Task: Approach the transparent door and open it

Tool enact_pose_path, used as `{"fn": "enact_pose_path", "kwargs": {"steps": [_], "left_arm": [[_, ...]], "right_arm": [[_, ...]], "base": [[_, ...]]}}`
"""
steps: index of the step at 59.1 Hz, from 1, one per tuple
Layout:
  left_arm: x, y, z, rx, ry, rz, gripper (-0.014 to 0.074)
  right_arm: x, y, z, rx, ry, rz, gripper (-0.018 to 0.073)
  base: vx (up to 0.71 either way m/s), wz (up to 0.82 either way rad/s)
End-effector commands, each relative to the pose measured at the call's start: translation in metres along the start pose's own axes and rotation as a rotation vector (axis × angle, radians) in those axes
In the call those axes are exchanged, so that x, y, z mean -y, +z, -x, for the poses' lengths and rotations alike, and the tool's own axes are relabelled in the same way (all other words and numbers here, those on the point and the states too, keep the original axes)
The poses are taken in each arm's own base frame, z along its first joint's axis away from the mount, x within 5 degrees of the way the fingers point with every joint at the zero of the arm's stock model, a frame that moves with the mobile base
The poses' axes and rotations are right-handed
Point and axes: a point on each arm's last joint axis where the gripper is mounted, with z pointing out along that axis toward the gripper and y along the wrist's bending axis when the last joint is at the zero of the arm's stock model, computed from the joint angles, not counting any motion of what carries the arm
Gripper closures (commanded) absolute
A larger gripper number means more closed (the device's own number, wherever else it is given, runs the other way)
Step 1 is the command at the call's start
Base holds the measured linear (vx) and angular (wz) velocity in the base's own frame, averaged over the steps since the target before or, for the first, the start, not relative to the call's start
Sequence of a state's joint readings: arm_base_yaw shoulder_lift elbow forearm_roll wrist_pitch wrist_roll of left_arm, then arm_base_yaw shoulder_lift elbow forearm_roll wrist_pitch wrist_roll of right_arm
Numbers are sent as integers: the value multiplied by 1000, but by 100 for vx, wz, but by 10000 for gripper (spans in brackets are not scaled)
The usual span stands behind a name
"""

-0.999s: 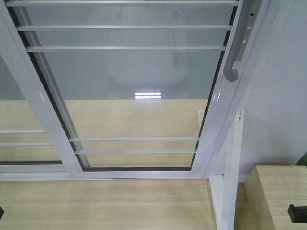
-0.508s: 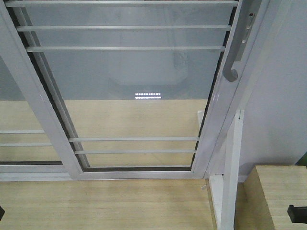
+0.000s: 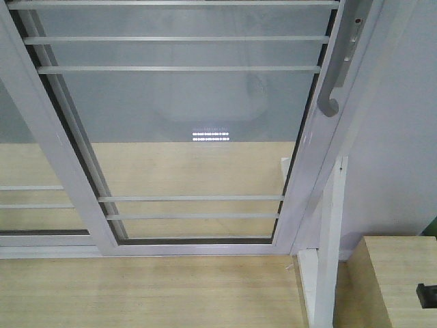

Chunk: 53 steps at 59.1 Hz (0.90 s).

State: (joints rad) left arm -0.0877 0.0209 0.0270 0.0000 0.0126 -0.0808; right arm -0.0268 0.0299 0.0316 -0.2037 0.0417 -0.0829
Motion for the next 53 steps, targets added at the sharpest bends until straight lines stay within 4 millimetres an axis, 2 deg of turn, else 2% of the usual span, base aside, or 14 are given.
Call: {"fn": "enact_pose_path", "kwargs": {"steps": [1,7,14,19,26,35,40,44,49,53], "left_arm": [[1,0,14,205,-94,-22,602],[1,-5,29,367,-128,-39,602],[3,-10,52,465,-155,-58,602],[6,-19,89,565,-160,-76,600],[11,-37,158,684,-145,-94,599],[18,-38,231,723,-143,-103,599],[20,-24,263,705,-143,-102,599],[21,-8,274,668,-143,-97,599],[22,20,271,563,-144,-83,599],[21,44,259,437,-145,-66,599]], "right_arm": [[1,-1,20,236,-11,-16,567],[5,-8,41,438,91,-30,567],[17,-17,76,530,207,-37,567],[29,-29,111,567,214,-55,567],[47,-45,164,532,215,-81,564],[65,-42,221,533,218,-91,564],[73,-32,249,551,217,-93,564],[75,-12,257,512,218,-86,564],[74,19,251,400,220,-70,564],[71,46,239,262,250,-49,564]], "base": [[0,0],[0,0],[0,0],[0,0],[0,0],[0,0],[0,0],[0,0],[0,0],[0,0]]}}
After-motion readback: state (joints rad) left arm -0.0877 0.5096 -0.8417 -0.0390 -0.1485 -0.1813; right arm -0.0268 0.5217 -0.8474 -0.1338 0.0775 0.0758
